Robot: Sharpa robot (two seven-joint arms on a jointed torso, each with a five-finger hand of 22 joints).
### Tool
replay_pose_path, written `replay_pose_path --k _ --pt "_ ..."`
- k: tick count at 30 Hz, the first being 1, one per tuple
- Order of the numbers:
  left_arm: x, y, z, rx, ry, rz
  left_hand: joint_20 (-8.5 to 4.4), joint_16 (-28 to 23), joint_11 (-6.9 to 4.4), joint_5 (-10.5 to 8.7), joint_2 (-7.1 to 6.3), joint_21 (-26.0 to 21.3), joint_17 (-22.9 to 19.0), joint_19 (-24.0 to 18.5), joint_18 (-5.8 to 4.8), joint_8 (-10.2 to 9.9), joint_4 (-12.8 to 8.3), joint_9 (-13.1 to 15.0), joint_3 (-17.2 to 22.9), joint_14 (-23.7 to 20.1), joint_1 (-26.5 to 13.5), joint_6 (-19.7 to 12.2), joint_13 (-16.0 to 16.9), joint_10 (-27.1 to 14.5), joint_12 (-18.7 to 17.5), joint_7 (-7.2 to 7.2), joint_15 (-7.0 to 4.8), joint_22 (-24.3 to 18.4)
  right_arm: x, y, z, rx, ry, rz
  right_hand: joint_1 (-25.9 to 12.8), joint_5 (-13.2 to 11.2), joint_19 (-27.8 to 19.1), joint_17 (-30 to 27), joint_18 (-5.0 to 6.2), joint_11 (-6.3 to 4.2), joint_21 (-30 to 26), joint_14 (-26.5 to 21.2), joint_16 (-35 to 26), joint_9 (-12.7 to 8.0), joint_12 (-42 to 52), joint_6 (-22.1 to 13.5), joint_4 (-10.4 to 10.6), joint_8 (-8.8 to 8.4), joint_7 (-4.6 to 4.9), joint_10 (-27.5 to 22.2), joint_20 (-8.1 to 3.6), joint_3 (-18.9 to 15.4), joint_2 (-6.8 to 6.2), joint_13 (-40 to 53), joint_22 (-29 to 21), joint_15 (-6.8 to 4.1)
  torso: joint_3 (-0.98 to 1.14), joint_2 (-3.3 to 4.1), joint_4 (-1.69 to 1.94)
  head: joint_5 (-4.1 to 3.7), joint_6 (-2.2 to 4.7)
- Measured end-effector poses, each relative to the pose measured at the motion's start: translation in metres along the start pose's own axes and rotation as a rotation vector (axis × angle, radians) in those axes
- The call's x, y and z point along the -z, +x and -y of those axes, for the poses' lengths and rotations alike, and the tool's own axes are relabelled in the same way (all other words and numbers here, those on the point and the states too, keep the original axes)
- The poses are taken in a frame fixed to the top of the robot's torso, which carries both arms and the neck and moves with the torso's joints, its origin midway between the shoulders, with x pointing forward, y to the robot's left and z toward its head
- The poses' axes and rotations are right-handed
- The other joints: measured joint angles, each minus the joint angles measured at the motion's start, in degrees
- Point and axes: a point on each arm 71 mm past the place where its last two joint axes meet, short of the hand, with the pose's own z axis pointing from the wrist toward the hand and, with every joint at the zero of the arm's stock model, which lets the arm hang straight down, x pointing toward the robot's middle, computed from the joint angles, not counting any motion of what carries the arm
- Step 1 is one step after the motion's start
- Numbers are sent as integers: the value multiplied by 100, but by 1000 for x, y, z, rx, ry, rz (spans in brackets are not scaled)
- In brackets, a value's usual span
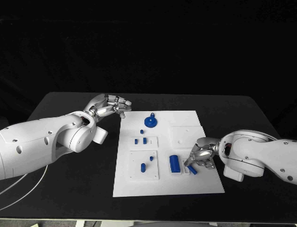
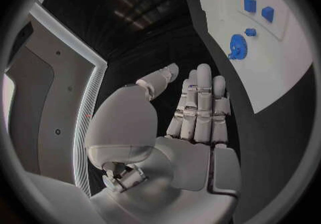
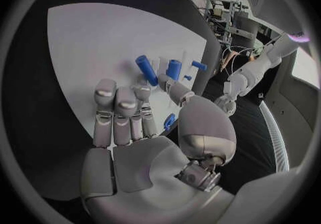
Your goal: Assemble the parts on the task board
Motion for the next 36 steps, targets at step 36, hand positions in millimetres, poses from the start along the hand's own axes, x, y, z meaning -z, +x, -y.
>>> replay_pose_path --k 36 --pt "0 0 0 -1 -3 0 21 -22 1 0 0 -22 10 -20 0 0 15 -4 16 0 0 0 0 -15 0 0 0 8 4 -8 -7 12 -16 14 -290 -22 23 -12 6 -51 0 22 0 -91 23 164 319 -3 -58 133 23 94 62 30 0 -24 3 -1 -2 12 13"
